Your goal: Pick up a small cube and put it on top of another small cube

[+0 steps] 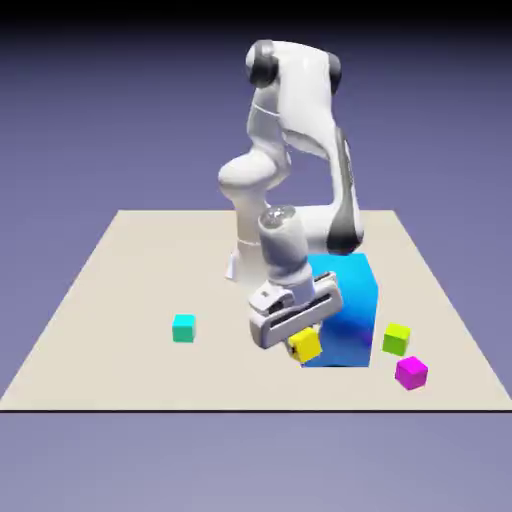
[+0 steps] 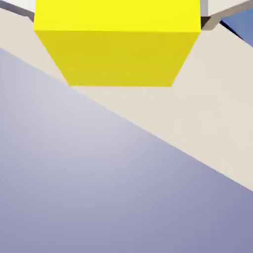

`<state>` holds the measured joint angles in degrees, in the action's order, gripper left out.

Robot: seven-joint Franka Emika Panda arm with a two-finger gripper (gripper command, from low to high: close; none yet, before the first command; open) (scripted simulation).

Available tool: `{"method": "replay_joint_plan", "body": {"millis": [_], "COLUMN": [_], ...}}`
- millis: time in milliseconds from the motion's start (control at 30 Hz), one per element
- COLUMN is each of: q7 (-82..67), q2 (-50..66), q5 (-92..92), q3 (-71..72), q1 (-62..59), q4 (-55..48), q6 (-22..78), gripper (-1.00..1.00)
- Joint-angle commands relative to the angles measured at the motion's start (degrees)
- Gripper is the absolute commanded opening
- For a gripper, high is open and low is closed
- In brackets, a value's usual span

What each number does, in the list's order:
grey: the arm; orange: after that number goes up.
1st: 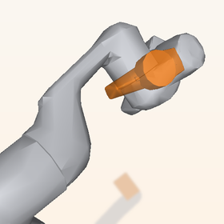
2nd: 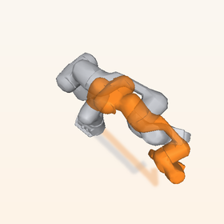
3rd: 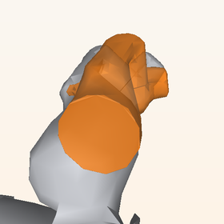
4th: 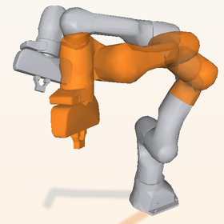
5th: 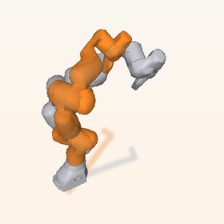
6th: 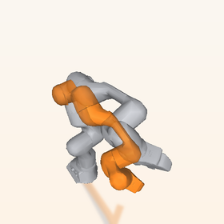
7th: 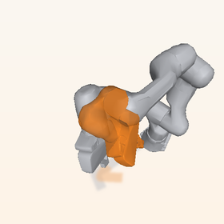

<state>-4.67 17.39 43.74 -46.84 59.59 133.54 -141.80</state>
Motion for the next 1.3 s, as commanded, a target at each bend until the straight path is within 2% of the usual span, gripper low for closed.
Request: {"method": "replay_joint_plan", "body": {"millis": [0, 400, 733, 1267], "q7": [0.73, 7.77, 2.41, -28.84], "q2": [0.18, 3.23, 15.41, 48.10], "q5": [0.98, 13.31, 20.20, 18.51], "q3": [-1.13, -14.73, -26.61, -36.86], "q1": [2.08, 27.00, 47.76, 64.84], "q4": [-0.17, -2.25, -4.31, -5.37], "q6": [0.54, 7.88, 17.79, 34.51], "gripper": [-1.00, -1.00, -1.00, -1.00]}}
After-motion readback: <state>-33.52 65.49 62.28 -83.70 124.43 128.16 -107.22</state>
